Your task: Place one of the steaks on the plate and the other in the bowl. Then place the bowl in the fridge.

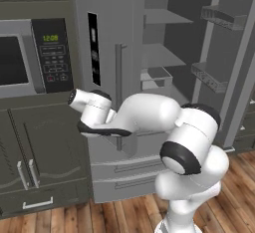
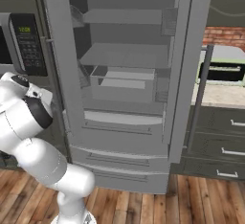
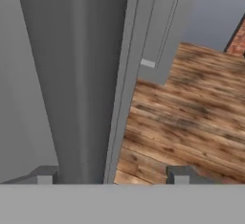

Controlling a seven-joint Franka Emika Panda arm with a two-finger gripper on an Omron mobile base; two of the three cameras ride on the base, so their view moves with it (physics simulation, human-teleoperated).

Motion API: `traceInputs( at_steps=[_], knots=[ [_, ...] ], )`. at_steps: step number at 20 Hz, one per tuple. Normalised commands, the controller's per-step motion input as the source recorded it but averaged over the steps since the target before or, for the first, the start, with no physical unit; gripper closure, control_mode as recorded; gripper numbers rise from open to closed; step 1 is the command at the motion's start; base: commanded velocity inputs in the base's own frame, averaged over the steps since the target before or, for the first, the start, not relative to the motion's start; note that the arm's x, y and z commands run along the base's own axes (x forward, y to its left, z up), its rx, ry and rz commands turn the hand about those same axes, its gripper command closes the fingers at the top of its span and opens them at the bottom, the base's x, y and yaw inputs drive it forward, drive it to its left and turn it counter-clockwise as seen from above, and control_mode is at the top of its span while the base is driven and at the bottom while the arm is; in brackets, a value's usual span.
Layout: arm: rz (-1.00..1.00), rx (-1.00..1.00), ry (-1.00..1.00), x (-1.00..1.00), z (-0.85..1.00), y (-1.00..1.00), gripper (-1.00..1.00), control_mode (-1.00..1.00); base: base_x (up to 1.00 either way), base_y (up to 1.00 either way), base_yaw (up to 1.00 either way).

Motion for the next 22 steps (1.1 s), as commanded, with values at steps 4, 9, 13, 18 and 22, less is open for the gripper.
traceInputs(
  at_steps=[4,9,13,18,22],
  knots=[
    [-0.1,0.0,-0.1,-0.54,0.01,0.0,-1.0,-1.0,0.0,0.0,0.0],
    [0.03,0.0,-0.05,-0.44,0.07,0.06,-1.0,-1.0,0.0,0.0,0.0],
    [0.16,0.0,0.0,-0.11,0.17,0.16,-1.0,-1.0,0.0,0.0,0.0],
    [0.08,-0.11,0.05,0.01,0.22,0.21,-1.0,-1.0,0.0,0.0,0.0],
    [0.0,-0.1,0.0,0.2,0.04,0.32,-1.0,-1.0,0.0,0.0,0.0]
  ],
)
